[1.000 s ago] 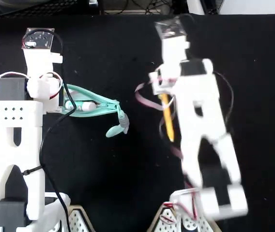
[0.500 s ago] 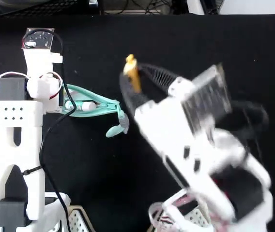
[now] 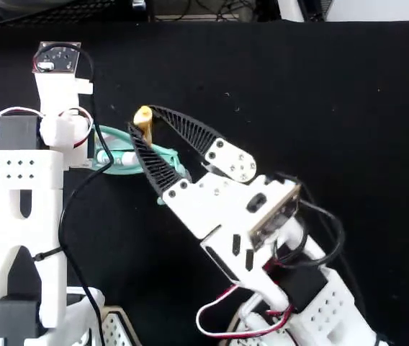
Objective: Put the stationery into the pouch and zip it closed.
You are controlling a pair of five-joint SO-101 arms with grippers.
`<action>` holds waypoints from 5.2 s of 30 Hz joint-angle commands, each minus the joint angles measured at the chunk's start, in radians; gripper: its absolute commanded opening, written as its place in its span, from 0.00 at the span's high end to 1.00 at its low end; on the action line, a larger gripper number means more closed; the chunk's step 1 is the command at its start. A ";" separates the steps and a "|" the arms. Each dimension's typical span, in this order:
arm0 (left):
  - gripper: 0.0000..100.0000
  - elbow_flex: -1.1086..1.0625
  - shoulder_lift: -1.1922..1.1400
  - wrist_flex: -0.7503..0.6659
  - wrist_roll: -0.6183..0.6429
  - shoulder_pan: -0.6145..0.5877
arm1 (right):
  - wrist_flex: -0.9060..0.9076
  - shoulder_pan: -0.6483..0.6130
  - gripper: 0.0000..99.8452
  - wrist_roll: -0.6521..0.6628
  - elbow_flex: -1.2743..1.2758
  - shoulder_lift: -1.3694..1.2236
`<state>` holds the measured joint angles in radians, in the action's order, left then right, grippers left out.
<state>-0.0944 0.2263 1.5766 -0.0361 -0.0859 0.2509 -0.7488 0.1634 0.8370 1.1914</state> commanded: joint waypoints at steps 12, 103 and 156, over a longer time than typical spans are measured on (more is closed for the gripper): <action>0.97 -0.070 -0.032 -0.012 0.002 -0.007 | -0.055 -0.078 0.99 0.081 0.027 -0.145; 0.97 -0.070 -0.032 -0.017 0.000 -0.002 | 1.246 0.878 0.99 -0.009 -1.156 -1.778; 0.97 -0.070 -0.032 -0.014 0.000 -0.007 | 0.733 0.647 0.85 0.074 -0.467 -1.380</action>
<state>-0.0944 0.2263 1.5766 -0.0361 -0.0859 1.0196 -0.0859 0.2279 0.3705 -0.1880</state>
